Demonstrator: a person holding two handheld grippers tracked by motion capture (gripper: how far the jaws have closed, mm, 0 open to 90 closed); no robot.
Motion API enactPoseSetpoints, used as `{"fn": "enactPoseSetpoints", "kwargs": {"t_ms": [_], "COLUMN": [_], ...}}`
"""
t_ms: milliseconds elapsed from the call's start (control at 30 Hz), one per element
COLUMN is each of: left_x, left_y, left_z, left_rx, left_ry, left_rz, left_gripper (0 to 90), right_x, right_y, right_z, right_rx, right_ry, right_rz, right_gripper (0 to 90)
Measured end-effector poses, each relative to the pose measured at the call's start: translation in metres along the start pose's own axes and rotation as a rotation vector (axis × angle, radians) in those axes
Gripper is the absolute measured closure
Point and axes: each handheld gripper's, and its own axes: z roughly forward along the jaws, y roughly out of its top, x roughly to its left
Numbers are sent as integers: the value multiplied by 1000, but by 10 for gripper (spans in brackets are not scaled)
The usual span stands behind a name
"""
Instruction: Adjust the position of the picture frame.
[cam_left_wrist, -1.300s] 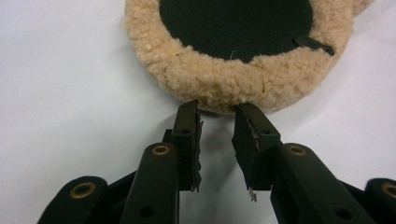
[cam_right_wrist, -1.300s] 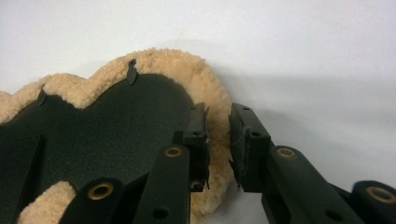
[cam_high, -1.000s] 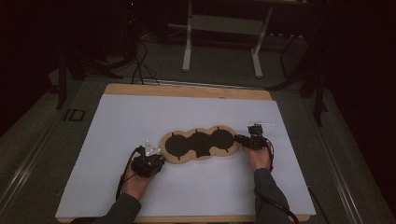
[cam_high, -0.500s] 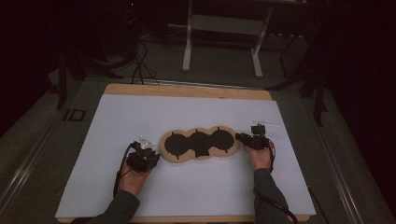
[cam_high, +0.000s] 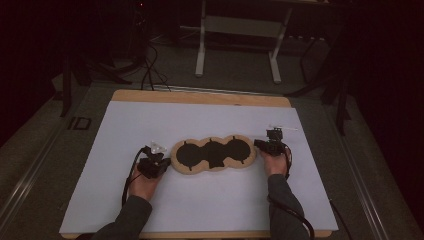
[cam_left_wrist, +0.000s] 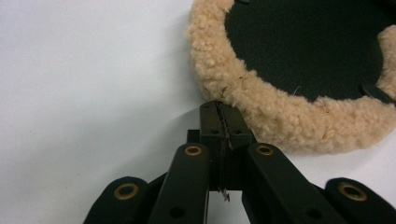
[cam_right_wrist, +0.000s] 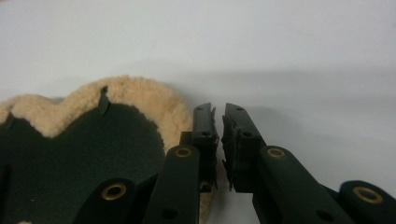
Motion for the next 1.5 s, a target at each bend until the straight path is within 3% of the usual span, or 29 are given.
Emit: {"fn": "enactPoseSetpoints", "kwargs": {"t_ms": [167, 267, 467, 600, 767, 1200, 1367, 1433, 1500], "left_x": [1, 5, 10, 13, 12, 7, 6, 5, 2], "left_y": [1, 1, 1, 0, -2, -3, -4, -4, -4], "left_z": [2, 4, 5, 4, 1, -3, -4, -4, -5], "left_rx": [-14, -23, -37, -37, -25, -5, -4, -4, -2], "left_ry": [11, -2, -12, -29, -37, -12, -2, 1, 19], "left_rz": [-13, -45, -55, -72, -38, -1, -8, -10, -6], "left_gripper": [900, 900, 900, 900, 900, 900, 900, 900, 900], "right_x": [-4, -6, -6, -3, 0, 5, 5, 5, 8], "right_y": [-2, -1, -9, -18, -29, -26, -27, -27, -30], "right_z": [6, 4, -2, -8, -16, -13, -13, -13, -12], "right_rx": [59, 90, 92, 76, 60, 51, 53, 48, 48], "right_ry": [42, 67, 89, 81, 78, 42, 51, 51, 14], "right_rz": [10, -21, -62, -89, -119, -100, -98, -125, -192], "right_gripper": [898, 900, 900, 900, 900, 900, 900, 900, 898]}}
